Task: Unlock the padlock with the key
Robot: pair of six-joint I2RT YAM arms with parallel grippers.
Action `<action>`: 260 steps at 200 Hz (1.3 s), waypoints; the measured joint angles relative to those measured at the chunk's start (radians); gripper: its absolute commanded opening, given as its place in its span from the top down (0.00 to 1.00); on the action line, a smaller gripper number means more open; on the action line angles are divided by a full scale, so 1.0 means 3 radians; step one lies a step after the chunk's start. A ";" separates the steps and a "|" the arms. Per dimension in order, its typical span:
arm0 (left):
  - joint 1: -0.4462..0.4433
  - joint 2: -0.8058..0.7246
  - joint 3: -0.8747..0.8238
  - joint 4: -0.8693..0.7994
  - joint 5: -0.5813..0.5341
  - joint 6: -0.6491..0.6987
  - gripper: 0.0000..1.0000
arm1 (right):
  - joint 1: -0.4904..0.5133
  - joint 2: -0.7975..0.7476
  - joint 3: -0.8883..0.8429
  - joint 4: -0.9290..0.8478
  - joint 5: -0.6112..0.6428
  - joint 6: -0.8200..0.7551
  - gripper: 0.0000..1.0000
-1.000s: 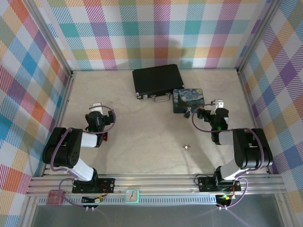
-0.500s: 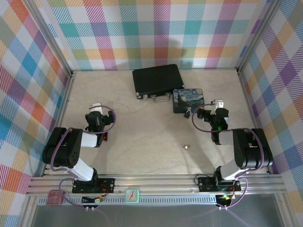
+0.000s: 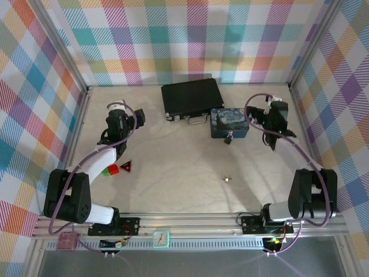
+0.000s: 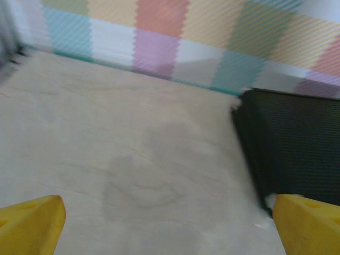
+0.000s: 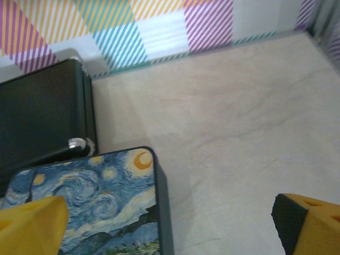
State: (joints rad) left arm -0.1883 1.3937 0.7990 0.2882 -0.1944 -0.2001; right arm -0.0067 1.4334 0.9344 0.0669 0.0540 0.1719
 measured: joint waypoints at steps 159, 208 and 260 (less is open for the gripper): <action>-0.0310 -0.0118 -0.0254 -0.0175 0.0688 -0.1006 0.00 | 0.0070 0.1394 0.1007 -0.1189 -0.1293 -0.0381 0.34; -0.0310 -0.0118 -0.0276 -0.0048 0.0762 -0.1077 0.00 | 0.0585 0.1104 0.0744 -0.1333 -0.1099 -0.0477 0.35; -0.0310 -0.0286 -0.0343 -0.0125 0.0768 -0.1119 0.00 | 0.1109 0.1123 0.0800 -0.1372 -0.0989 -0.0193 0.40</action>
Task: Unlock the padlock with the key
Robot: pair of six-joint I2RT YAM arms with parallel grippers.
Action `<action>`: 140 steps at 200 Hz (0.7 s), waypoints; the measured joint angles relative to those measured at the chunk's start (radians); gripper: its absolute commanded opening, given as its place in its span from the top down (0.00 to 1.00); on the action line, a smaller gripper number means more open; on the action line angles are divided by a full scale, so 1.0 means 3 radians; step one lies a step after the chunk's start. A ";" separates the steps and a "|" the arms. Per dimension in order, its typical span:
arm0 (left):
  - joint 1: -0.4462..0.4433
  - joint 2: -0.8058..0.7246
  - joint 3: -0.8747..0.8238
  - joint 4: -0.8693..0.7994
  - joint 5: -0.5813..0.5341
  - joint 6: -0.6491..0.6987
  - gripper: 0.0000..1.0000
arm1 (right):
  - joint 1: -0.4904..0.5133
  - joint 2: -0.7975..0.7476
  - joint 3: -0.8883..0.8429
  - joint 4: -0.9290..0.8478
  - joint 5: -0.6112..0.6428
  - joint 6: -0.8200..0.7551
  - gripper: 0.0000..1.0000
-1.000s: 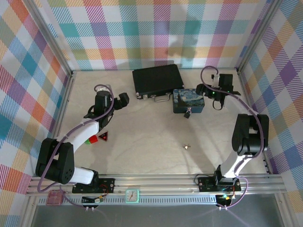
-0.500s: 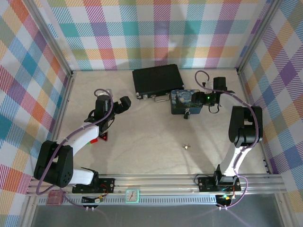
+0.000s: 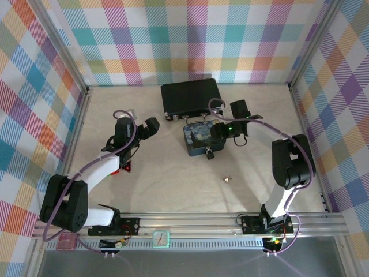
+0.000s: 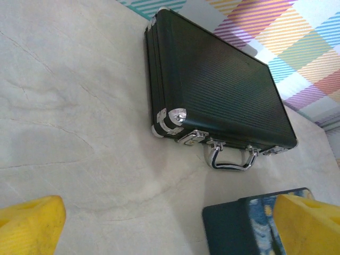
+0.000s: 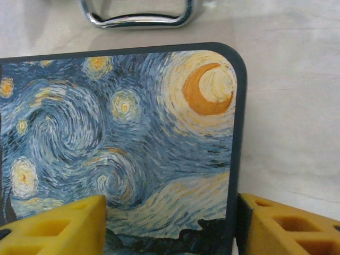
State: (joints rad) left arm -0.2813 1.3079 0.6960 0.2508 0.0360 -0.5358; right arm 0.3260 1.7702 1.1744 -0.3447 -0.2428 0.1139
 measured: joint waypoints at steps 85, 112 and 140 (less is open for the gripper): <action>-0.0043 -0.0462 -0.0006 -0.0225 0.0032 -0.0098 0.00 | 0.0875 0.0387 0.0463 0.0024 0.0055 0.0821 0.25; -0.0172 -0.0497 -0.0018 -0.0253 0.0080 -0.0127 0.00 | 0.0849 0.0168 0.0409 -0.0203 0.0332 0.0868 0.22; -0.0338 -0.0566 -0.0071 -0.0271 0.0076 -0.0150 0.00 | 0.0821 -0.0432 0.0047 -0.0493 0.0650 0.0941 0.26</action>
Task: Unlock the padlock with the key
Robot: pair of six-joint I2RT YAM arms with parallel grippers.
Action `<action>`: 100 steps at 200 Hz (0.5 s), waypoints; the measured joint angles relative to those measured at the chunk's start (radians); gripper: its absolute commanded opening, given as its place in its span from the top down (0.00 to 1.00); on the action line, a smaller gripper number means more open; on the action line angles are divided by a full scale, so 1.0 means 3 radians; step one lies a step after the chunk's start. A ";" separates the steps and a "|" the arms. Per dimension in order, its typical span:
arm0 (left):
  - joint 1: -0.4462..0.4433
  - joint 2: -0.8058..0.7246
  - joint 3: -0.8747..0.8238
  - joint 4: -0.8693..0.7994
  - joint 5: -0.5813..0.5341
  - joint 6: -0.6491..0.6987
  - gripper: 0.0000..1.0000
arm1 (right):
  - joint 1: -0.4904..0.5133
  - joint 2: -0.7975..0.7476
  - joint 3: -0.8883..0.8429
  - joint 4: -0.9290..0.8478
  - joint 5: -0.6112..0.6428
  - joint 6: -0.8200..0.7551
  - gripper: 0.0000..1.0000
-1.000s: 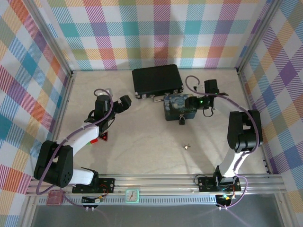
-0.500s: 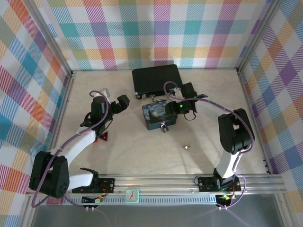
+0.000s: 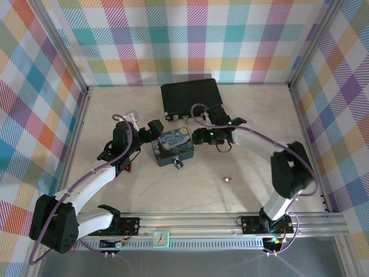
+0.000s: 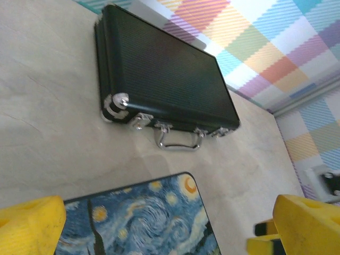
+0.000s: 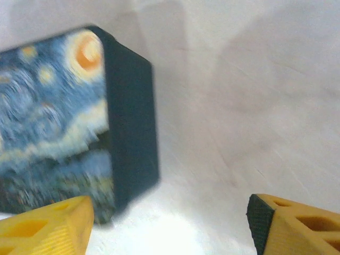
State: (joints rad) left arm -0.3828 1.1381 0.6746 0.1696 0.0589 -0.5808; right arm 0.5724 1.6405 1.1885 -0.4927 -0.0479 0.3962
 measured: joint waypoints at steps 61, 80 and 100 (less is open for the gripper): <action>-0.0183 0.0205 -0.0036 0.0092 -0.0103 -0.0058 0.00 | -0.0008 -0.0725 -0.1011 -0.0694 0.0520 0.0716 0.50; -0.0197 0.0290 -0.0036 0.0145 -0.0113 -0.0099 0.00 | -0.0008 -0.0835 -0.1261 -0.0763 0.0604 0.0945 0.54; -0.0203 0.0306 -0.0036 0.0153 -0.0114 -0.0111 0.00 | -0.0008 -0.0891 -0.1383 -0.0741 0.0668 0.1108 0.58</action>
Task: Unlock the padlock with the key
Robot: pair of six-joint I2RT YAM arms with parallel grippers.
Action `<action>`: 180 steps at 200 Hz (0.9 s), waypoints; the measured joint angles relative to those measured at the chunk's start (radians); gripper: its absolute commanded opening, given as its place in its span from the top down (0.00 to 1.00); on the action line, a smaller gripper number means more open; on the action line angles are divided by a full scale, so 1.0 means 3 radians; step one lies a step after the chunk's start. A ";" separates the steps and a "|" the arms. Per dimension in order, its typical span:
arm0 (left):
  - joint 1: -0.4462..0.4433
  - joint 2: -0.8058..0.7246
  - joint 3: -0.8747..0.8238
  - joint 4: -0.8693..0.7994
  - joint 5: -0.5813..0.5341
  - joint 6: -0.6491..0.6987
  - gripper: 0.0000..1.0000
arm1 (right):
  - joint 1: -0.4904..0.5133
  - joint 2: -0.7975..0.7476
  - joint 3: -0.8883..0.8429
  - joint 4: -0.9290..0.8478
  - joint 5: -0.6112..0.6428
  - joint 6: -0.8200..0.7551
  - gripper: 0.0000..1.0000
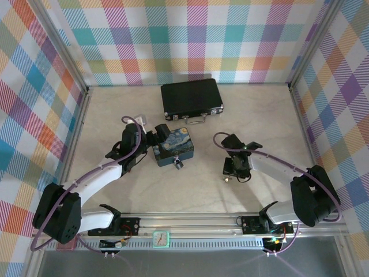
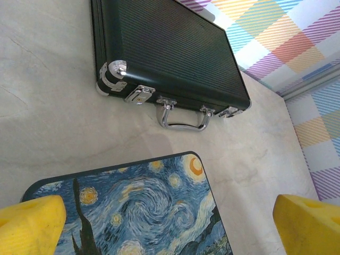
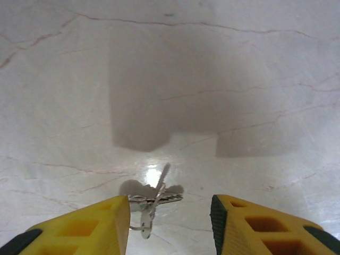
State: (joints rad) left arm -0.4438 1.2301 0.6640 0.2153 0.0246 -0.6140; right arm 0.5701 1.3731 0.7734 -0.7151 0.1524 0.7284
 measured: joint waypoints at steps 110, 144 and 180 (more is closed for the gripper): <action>-0.0003 -0.0206 -0.0001 -0.0024 -0.0182 0.0003 0.00 | 0.0277 0.0295 -0.0019 0.0532 -0.0107 0.0165 0.62; -0.0003 -0.0210 -0.0001 -0.0066 -0.0215 0.0001 0.00 | 0.0440 0.0300 0.0017 0.0624 -0.0098 0.0150 0.64; -0.0003 -0.0245 -0.0005 -0.0102 -0.0237 0.0001 0.00 | 0.0458 0.0299 0.0023 0.0425 0.0183 0.0023 0.68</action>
State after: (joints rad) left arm -0.4446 1.1564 0.6624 0.1848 -0.0463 -0.6136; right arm 0.7074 1.4628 0.7803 -0.5877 0.2073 0.7353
